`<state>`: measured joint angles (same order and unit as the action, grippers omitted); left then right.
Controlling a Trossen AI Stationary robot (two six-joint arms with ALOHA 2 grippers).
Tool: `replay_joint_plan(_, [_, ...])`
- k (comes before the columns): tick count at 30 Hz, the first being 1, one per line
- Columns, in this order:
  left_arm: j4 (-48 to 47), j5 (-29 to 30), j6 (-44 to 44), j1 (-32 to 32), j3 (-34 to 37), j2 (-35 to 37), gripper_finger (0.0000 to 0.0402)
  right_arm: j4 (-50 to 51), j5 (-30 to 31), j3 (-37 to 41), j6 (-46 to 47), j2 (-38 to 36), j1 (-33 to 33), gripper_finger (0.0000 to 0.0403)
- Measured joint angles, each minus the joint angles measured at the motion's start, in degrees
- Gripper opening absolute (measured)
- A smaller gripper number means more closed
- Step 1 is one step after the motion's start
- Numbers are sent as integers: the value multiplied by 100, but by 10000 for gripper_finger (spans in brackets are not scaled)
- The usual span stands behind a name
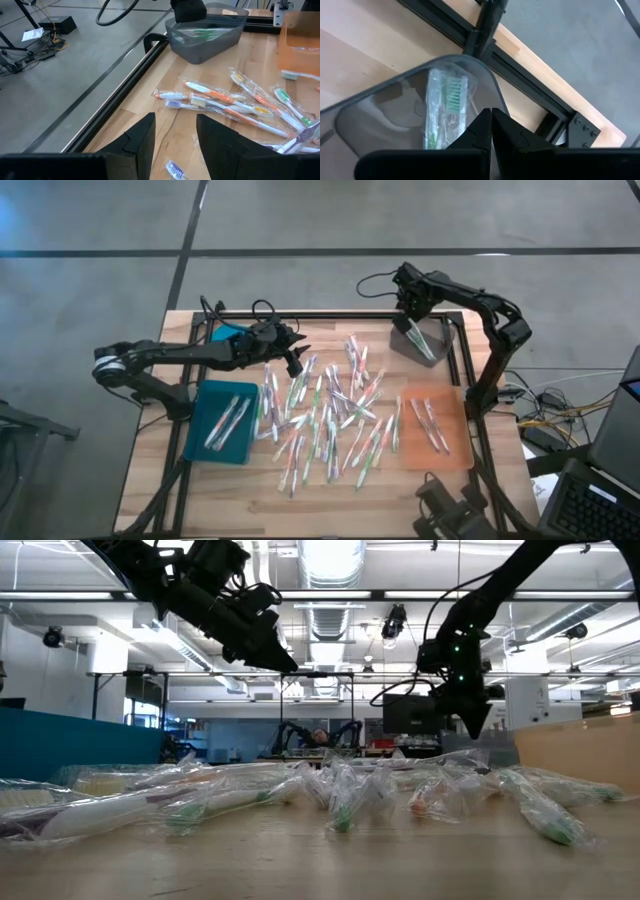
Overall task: Pick & Place Toothbrushes
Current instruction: Adjust the black bin, then put the purple toothbrush into the orange bin
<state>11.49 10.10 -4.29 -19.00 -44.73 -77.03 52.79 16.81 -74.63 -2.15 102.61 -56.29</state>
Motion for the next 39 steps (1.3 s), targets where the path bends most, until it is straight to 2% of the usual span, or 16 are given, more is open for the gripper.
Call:
replay_joint_plan(8, [0, -1, 0, 2, 0, 2, 149, 139, 77, 5, 22, -9, -138, 8])
replay_joint_plan(12, [0, 0, 1, 0, 2, 1, 149, 86, -537, 7, 2, -133, -94, 8])
replay_joint_plan(14, [0, -1, 2, 0, 0, 2, 149, 33, -642, 7, -2, -275, -16, 8])
replay_joint_plan(39, [0, -2, 0, 0, 0, 2, 149, 65, -636, 7, -79, -3242, 1151, 8])
